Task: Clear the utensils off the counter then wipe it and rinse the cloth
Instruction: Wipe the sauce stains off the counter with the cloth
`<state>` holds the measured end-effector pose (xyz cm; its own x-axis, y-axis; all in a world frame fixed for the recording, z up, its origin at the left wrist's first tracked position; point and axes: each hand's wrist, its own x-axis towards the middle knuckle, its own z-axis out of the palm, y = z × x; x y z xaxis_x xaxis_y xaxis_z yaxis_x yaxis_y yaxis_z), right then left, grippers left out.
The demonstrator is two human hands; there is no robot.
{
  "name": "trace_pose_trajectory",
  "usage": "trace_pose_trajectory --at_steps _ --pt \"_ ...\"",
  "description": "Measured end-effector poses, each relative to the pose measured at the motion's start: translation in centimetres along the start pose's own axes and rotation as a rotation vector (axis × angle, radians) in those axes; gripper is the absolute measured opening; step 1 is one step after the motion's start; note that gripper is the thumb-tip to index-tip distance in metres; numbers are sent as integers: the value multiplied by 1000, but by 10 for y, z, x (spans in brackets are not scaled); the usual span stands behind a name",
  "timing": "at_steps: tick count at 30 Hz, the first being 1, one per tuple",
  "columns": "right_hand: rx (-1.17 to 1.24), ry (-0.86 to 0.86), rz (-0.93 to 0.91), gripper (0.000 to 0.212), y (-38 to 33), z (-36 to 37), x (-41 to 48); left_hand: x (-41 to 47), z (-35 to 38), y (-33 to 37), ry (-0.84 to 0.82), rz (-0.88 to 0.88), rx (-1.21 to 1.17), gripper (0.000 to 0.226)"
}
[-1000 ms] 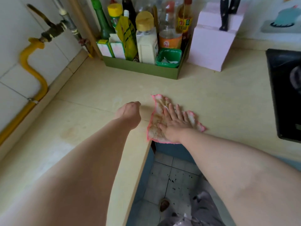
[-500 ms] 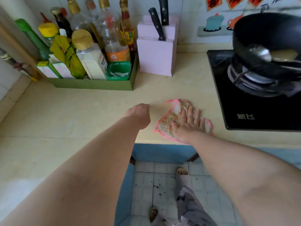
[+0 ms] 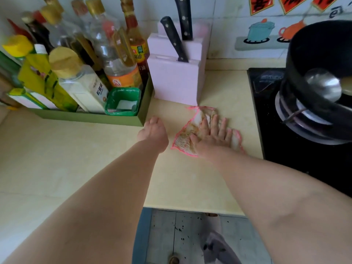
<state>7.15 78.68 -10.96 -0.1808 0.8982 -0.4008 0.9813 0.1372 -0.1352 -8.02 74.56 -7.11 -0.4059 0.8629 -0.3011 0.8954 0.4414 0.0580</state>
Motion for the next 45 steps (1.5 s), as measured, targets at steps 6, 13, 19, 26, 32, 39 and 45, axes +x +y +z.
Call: trace_pose_trajectory --at_steps 6,13,19,26,32,39,45 --pt "31 35 -59 70 -21 -7 30 22 -7 6 45 -98 -14 48" --pt "75 92 -100 69 -52 -7 45 20 -5 -11 107 -13 -127 43" --pt "35 105 -158 80 -67 5 27 4 -8 -22 198 4 -311 50" --pt "-72 -28 -414 64 -56 8 -14 -18 -7 -29 178 5 -256 46" --pt "-50 10 -314 69 -20 14 -34 -22 -1 -2 112 144 -107 49" --pt "-25 10 -117 68 19 -3 -3 -1 -4 29 49 323 -61 48" --pt "2 35 -59 67 19 -15 39 25 -9 36 85 219 -27 41"
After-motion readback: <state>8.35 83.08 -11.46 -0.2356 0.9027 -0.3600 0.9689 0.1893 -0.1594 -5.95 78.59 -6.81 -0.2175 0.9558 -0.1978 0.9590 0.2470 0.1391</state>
